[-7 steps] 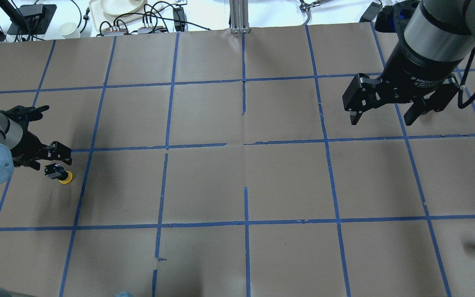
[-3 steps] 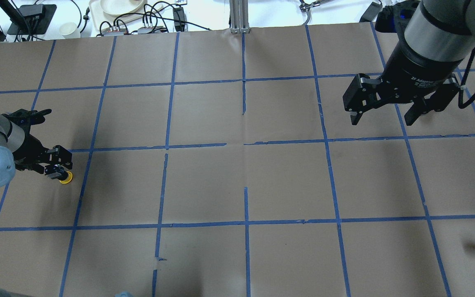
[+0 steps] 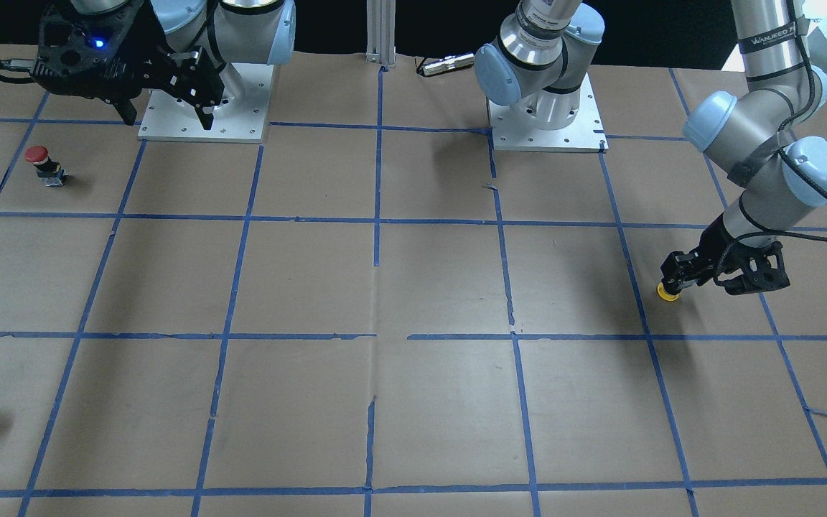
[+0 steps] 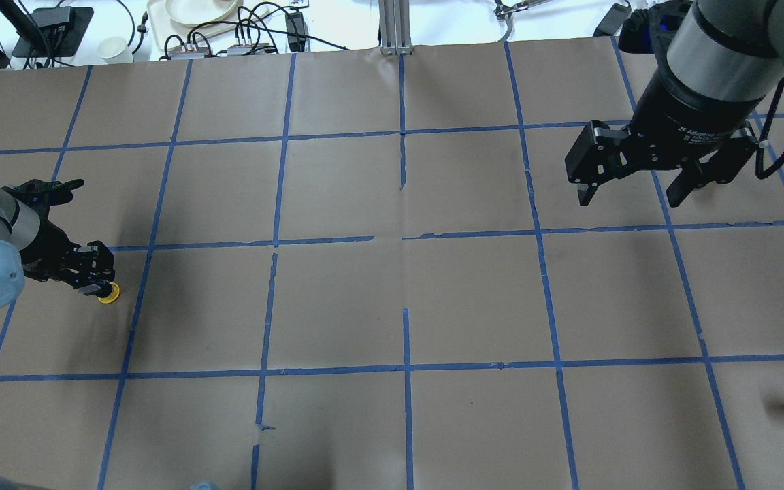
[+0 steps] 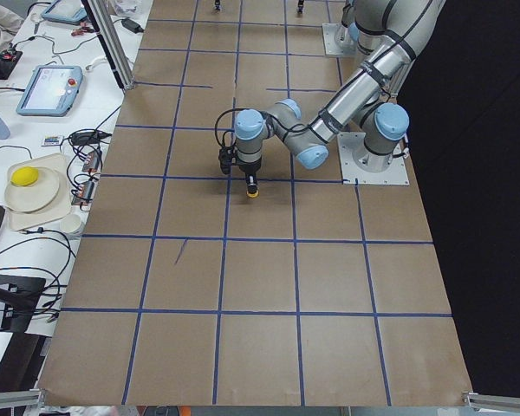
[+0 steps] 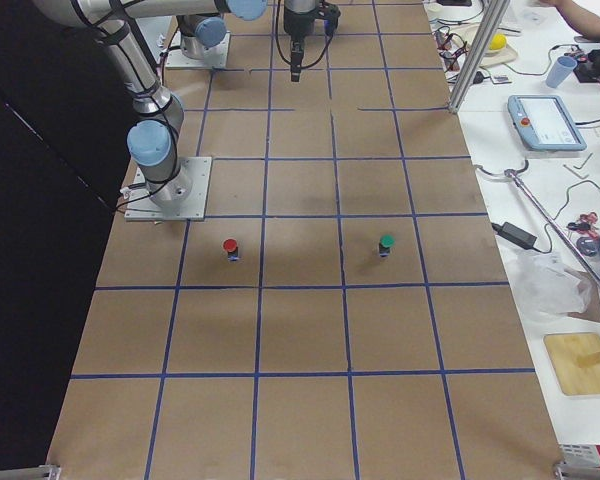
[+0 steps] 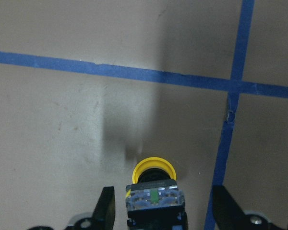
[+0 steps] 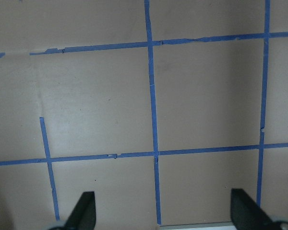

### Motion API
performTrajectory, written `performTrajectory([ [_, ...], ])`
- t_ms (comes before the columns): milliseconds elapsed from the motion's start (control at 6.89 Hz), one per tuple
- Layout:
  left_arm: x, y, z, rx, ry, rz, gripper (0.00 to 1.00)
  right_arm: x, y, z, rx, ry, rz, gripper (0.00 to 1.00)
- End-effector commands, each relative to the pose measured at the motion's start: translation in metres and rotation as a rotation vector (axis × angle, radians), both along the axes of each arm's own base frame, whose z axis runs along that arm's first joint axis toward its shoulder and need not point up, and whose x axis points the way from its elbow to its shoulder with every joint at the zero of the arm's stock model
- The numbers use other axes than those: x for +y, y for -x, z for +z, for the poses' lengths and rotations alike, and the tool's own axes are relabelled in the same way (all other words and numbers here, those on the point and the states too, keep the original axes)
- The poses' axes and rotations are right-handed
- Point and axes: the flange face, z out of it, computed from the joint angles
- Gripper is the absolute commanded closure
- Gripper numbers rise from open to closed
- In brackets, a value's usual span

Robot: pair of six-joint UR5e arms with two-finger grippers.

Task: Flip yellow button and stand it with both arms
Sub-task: 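Lower the left gripper onto the lying yellow button and grasp it, then lift the yellow button with the left gripper while the right gripper approaches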

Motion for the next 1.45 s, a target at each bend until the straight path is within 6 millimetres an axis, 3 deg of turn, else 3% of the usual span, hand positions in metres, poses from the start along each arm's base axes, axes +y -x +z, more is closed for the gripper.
performTrajectory([
  [0,-0.001,0.000,0.004,0.010,-0.001,0.000,0.57,0.001,0.001,0.000,0.004,-0.008,-0.001,0.00],
  [290,-0.007,0.003,0.009,0.064,0.021,0.004,0.59,0.001,0.000,-0.001,-0.008,-0.012,-0.010,0.00],
  [581,-0.037,0.002,0.048,0.157,-0.021,-0.012,0.60,0.002,-0.001,0.001,-0.008,-0.010,-0.041,0.00],
  [726,-0.057,0.015,0.075,0.263,-0.042,-0.026,0.60,0.003,-0.005,0.002,-0.036,-0.017,-0.154,0.00],
  [871,-0.071,0.053,0.087,0.361,-0.084,-0.071,0.60,0.002,-0.013,0.002,-0.112,-0.028,-0.238,0.00],
  [1016,-0.083,0.114,0.101,0.506,-0.085,-0.124,0.61,-0.003,-0.018,0.003,-0.156,-0.032,-0.276,0.00],
  [1306,-0.082,0.204,0.126,0.746,-0.040,-0.172,0.61,-0.009,-0.031,0.005,-0.309,-0.094,-0.525,0.00],
])
